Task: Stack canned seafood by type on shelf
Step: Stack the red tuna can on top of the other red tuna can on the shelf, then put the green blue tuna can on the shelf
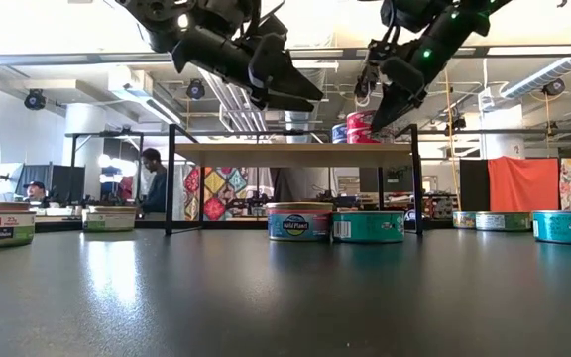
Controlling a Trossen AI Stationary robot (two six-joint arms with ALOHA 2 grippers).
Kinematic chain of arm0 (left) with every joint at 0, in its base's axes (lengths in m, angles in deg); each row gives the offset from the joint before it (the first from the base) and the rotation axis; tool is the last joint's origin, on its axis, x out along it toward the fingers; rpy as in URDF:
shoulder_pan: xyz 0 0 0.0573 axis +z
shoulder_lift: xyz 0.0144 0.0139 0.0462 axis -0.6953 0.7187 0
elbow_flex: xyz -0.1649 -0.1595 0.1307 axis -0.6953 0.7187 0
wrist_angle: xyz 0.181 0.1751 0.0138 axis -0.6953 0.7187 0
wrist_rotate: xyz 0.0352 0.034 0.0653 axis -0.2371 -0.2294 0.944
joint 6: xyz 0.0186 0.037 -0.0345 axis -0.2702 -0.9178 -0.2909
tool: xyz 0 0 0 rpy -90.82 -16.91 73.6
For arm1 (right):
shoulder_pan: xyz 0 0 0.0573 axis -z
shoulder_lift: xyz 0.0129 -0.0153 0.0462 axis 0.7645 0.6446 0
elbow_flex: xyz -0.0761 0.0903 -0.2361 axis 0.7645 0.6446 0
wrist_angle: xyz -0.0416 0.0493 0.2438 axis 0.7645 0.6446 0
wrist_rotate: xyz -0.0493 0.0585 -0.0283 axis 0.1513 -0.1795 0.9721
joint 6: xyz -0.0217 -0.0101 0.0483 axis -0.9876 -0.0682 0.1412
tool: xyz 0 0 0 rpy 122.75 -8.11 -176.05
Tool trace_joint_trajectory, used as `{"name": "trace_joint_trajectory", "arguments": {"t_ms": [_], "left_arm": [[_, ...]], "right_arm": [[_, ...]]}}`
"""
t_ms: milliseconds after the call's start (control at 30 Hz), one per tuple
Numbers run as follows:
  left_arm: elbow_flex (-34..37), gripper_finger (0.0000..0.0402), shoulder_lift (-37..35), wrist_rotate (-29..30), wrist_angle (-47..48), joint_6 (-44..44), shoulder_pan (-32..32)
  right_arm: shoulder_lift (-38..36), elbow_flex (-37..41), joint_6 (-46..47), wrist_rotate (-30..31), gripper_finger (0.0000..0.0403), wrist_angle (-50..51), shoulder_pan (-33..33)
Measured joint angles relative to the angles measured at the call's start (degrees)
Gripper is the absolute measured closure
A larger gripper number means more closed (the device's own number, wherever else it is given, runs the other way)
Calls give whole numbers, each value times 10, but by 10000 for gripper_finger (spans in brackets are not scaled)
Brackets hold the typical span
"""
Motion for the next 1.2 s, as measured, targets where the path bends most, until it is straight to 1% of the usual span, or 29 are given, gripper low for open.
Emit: {"name": "trace_joint_trajectory", "arguments": {"t_ms": [100,167,233,333,367,400,533,667,833,933,1033,1200], "left_arm": [[0,41,0,0,0,0,-2],[0,41,0,0,0,0,-4],[0,41,0,0,0,0,-5],[0,41,0,0,-1,6,-8],[0,41,0,0,-1,7,-9],[0,41,0,0,-1,10,-11],[0,41,0,0,0,10,-22],[0,41,0,0,7,10,-29],[0,41,0,5,20,5,-32],[0,41,0,6,21,3,-32],[0,41,0,7,21,2,-32],[0,41,0,9,21,5,-36]], "right_arm": [[-13,-15,1,7,390,41,-2],[-23,-32,0,33,390,77,-2],[-30,-47,-5,84,390,115,-2],[-33,-54,-35,191,390,135,9],[-32,-54,-49,218,390,132,17],[-30,-54,-61,227,390,126,27],[-12,-53,-96,212,390,111,60],[4,-53,-120,195,390,94,72],[9,-53,-117,107,390,93,65],[6,-53,-115,74,390,92,58],[1,-53,-113,60,390,92,55],[-11,-57,-107,61,390,111,55]]}}
